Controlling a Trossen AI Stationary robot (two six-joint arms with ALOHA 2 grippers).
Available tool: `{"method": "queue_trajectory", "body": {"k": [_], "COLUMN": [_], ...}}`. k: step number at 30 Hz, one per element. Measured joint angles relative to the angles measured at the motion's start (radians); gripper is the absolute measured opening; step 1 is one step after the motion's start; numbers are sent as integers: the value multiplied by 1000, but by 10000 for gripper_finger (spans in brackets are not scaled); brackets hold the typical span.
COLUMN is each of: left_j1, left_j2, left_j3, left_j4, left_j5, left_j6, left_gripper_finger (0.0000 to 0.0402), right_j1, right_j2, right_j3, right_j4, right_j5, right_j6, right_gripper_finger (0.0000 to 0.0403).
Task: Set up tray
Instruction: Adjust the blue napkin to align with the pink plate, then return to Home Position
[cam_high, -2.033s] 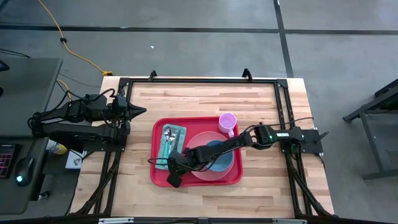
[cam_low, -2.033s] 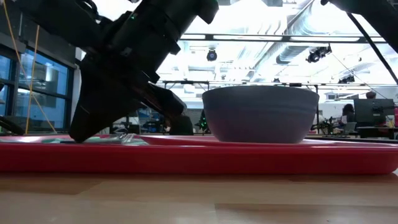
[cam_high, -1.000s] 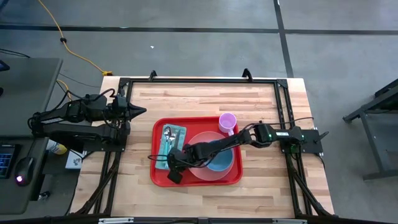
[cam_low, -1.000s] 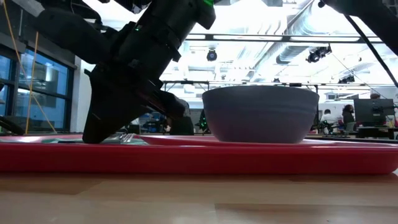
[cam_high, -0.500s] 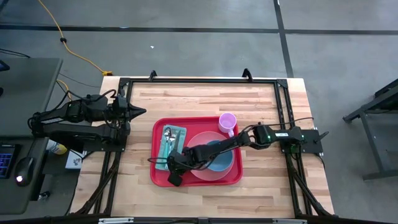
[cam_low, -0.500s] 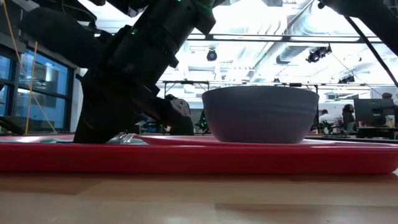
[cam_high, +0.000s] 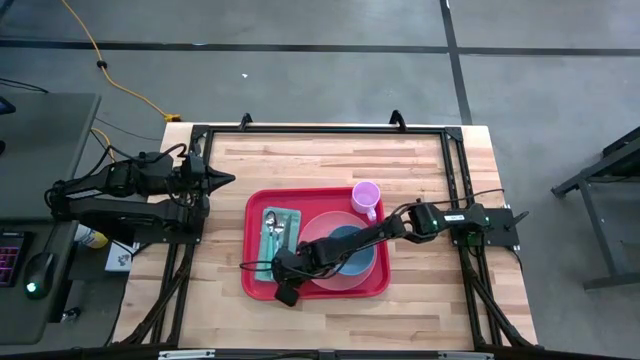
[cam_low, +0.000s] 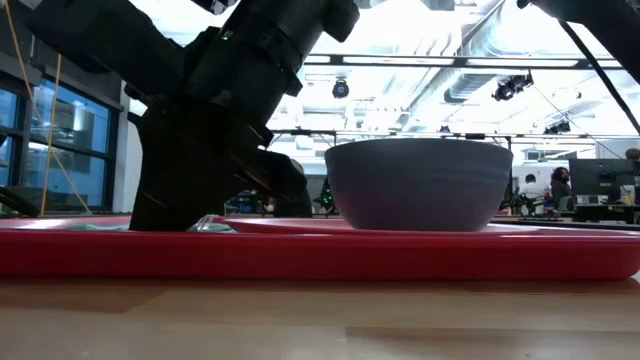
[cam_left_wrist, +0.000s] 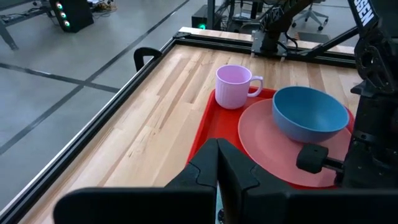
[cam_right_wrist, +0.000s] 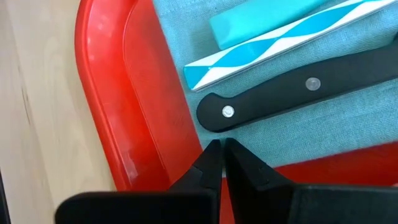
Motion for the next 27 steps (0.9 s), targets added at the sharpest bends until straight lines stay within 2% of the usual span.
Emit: {"method": "queue_trajectory", "body": {"k": [7, 22, 27], "left_j1": [0, 0, 0], "left_j2": [0, 0, 0], "left_j3": [0, 0, 0], "left_j4": [0, 0, 0], "left_j5": [0, 0, 0], "left_j6": [0, 0, 0], "left_gripper_finger": [37, 37, 37], "right_j1": [-11, -40, -58], "right_j2": [5, 7, 4], "right_j3": [29, 185, 274], "right_j4": [-2, -232, -315], "right_j5": [-10, -1, 41], "right_j6": [-31, -162, -217], "right_gripper_finger": [0, 0, 0]}}
